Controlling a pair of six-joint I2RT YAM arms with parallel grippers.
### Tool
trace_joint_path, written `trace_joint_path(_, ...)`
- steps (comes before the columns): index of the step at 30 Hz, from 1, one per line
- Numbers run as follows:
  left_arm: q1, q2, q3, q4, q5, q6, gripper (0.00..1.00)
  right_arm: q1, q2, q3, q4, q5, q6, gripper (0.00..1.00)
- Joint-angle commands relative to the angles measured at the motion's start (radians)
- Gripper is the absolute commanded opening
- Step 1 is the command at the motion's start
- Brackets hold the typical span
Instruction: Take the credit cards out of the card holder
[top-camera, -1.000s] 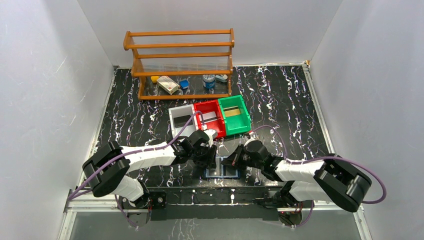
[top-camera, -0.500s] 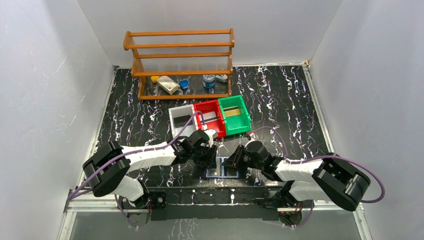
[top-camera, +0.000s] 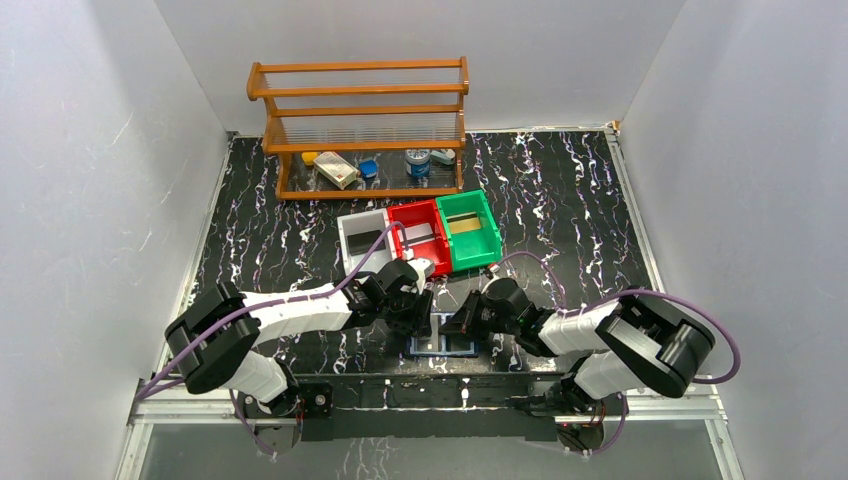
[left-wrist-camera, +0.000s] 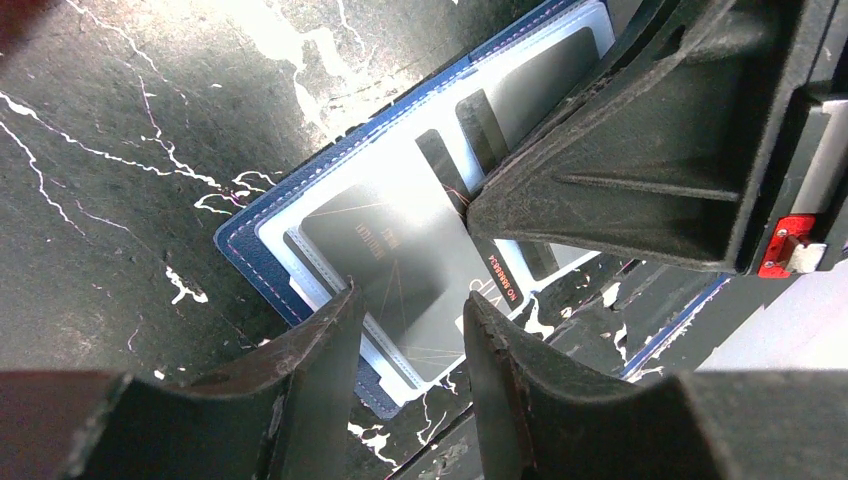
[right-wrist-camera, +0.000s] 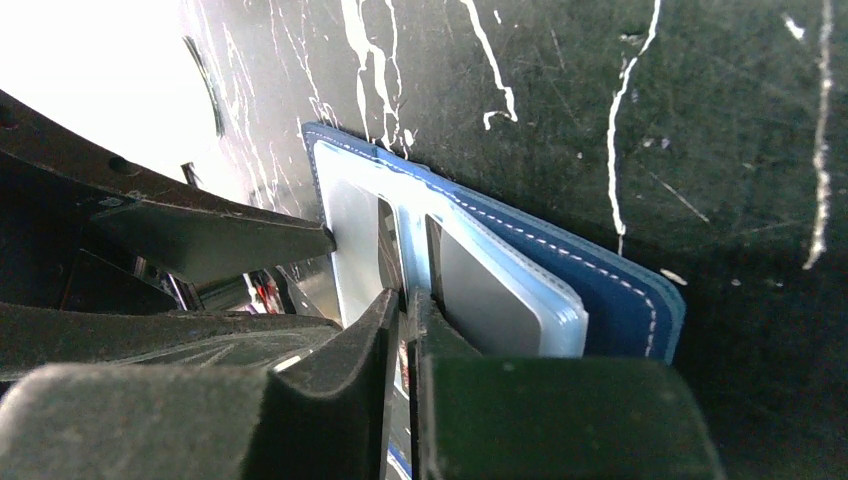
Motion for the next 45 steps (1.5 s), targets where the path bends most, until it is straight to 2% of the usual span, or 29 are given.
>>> trace_joint_path(1, -0.01, 0.028, -0.015, -0.054, 0.018, 0.005, 0.4, 0.009, 0.018, 0.017, 0.046, -0.006, 0.0, 0.09)
trace_joint_path(4, -0.01, 0.026, -0.012, -0.061, 0.011, 0.007, 0.4, 0.009, 0.001, 0.021, 0.012, 0.007, -0.011, 0.0)
trace_joint_path(18, -0.01, 0.035, -0.004, -0.074, -0.004, 0.016, 0.4, 0.002, -0.143, -0.004, -0.143, 0.094, -0.029, 0.0)
trace_joint_path(32, -0.011, 0.037, -0.01, -0.069, 0.006, 0.017, 0.4, -0.013, -0.193, -0.031, -0.158, 0.097, -0.026, 0.0)
trace_joint_path(38, -0.01, 0.041, -0.007, -0.066, 0.015, 0.019, 0.39, -0.013, -0.164, -0.032, -0.109, 0.07, -0.018, 0.11)
trace_joint_path(41, -0.01, 0.043, -0.007, -0.064, 0.02, 0.019, 0.39, -0.013, -0.138, -0.029, -0.103, 0.065, -0.013, 0.24)
trace_joint_path(45, -0.009, 0.043, -0.01, -0.062, 0.022, 0.019, 0.39, -0.013, -0.112, -0.025, -0.096, 0.06, -0.011, 0.29)
